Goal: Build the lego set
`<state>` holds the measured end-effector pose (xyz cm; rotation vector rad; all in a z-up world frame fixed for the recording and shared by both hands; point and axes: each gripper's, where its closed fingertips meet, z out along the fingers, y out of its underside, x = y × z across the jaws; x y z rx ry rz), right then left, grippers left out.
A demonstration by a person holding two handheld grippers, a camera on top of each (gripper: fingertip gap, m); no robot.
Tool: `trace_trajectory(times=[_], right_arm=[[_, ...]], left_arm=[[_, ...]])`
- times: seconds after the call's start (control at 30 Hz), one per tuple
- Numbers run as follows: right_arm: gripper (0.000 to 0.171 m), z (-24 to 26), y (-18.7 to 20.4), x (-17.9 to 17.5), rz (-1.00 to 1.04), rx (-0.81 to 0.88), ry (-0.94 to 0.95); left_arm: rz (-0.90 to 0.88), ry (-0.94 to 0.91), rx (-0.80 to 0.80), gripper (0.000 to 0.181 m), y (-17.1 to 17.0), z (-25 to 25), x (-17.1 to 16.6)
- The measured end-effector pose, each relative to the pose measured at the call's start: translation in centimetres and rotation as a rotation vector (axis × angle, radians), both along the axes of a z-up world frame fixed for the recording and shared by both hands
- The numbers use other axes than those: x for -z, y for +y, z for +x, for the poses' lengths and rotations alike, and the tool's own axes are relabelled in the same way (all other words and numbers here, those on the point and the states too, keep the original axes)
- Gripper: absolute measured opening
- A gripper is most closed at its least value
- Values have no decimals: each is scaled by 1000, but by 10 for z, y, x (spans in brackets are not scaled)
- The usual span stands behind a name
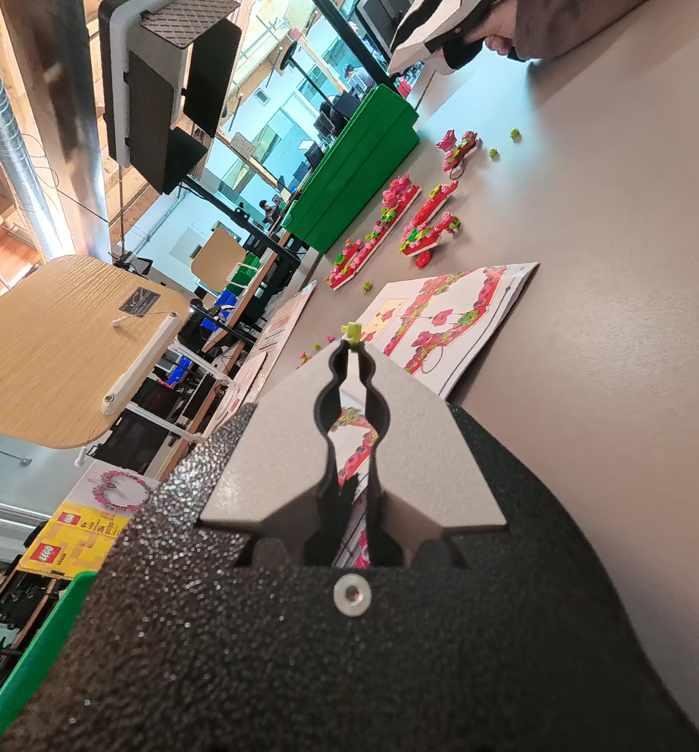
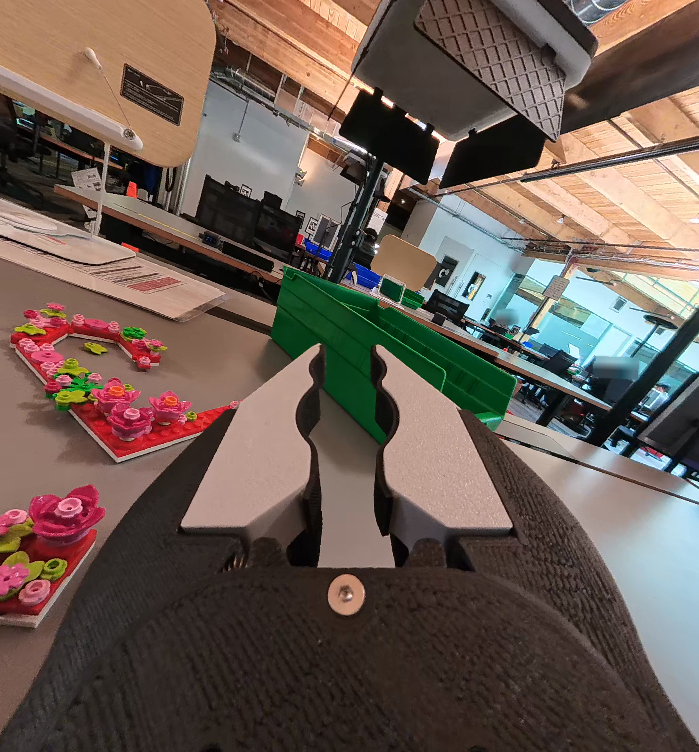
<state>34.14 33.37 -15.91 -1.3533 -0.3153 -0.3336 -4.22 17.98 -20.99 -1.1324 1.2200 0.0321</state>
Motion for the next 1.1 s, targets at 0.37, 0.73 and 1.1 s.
trace_trajectory(times=[0.37,0.73,1.1], right_arm=[[15,0,-1,1,-15,-11,46],[13,-4,0,3,-22,-22,29],[11,-5,0,4,-23,-25,16]], left_arm=[[62,68,20,3,-7,7,4],[69,80,28,3,-9,8,5],[57,107,176,2,-31,21,12]])
